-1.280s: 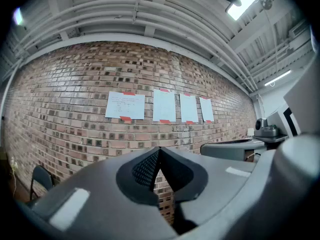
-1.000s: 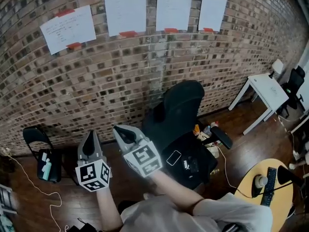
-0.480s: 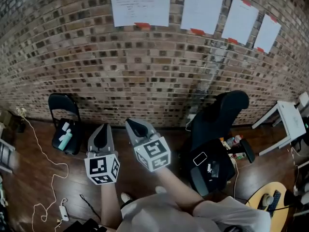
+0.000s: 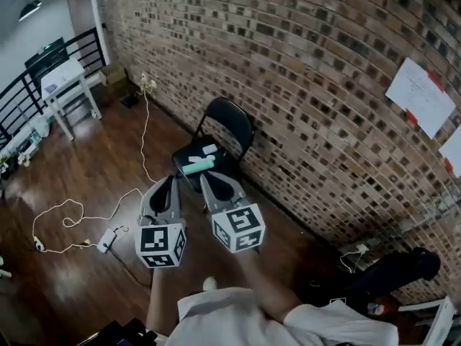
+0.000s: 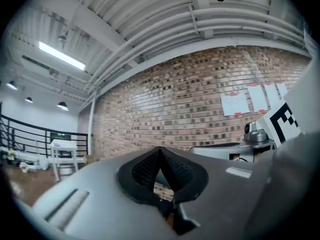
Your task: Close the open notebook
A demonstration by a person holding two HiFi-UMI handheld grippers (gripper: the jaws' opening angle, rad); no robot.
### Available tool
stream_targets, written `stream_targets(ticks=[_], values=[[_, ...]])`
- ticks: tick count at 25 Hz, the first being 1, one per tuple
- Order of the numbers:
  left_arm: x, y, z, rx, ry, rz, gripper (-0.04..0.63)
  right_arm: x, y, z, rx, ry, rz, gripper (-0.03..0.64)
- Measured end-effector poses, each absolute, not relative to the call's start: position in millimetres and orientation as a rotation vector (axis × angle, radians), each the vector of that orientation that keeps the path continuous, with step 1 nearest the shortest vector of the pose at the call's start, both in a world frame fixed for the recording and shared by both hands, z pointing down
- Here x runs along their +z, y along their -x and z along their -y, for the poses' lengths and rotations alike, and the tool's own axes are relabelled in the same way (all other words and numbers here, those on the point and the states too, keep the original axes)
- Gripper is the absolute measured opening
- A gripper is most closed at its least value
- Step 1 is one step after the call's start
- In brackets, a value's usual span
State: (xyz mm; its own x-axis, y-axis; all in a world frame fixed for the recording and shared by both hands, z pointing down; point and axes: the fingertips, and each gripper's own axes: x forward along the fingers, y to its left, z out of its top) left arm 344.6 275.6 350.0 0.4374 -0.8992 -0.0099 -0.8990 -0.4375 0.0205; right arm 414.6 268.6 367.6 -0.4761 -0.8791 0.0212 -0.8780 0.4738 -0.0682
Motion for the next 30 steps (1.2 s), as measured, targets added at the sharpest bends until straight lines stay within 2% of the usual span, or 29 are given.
stream_targets(ticks=[4, 9, 15, 22, 30], values=[[351.1, -228.5, -256.6, -0.078, -2.474, 1.896, 0.017, 365.2, -297.8, -241.7, -0.056, 1.364, -2.847, -0.009], [361.1, -134.2, -243.8, -0.138, -2.26, 2.075, 0.017, 373.1, -203.7, -216.4, -0.046, 1.13, -2.989, -0.009], [378.0, -54.6, -203.4, -0.163, -2.077, 2.242, 0.016, 389.4, -126.9, -159.6, -0.049, 0.937, -3.07, -0.009], [372.4, 17.4, -89.2, -0.11, -1.958, 2.446, 0.017, 386.6, -58.9, -42.0, -0.033, 0.783, -3.073, -0.009], [350.6, 62.3, 37.9, -0.064, -1.965, 2.503, 0.017, 368.0, -4.6, 97.3, -0.06, 0.719, -3.053, -0.009]])
